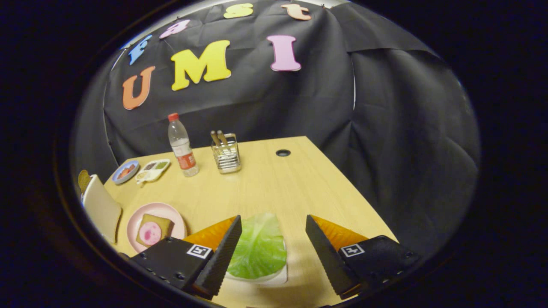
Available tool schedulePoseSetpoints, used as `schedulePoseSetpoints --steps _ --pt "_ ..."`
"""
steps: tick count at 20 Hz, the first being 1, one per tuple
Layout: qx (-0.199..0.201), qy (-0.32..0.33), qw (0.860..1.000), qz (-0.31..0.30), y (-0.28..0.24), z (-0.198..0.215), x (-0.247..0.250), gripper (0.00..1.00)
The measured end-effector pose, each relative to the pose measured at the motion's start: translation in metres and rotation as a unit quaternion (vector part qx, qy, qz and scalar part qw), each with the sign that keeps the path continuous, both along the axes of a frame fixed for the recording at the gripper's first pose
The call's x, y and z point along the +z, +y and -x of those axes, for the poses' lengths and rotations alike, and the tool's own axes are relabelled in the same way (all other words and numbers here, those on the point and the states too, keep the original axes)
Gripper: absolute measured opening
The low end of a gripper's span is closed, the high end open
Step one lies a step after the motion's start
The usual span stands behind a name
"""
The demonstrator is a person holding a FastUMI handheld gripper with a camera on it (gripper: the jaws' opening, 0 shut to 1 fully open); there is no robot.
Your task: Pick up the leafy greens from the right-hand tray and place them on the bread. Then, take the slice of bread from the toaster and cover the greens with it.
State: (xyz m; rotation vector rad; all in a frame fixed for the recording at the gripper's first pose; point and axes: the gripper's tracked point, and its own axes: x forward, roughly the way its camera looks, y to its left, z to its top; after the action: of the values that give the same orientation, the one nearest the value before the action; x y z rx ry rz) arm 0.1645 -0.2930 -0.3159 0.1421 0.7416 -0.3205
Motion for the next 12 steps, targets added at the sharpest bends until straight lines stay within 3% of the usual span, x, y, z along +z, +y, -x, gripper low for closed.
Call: schedulePoseSetpoints --steps 5,6,11,12 --pt "0.009 0.073 0.997 -0.020 0.004 -0.014 -0.052 0.93" --pt "0.007 0.088 0.996 -0.019 0.005 -0.014 -0.062 0.89" --pt "0.004 0.103 0.994 -0.019 0.004 -0.012 -0.069 0.50" --pt "0.002 0.102 0.995 -0.012 0.002 -0.011 -0.069 0.47"
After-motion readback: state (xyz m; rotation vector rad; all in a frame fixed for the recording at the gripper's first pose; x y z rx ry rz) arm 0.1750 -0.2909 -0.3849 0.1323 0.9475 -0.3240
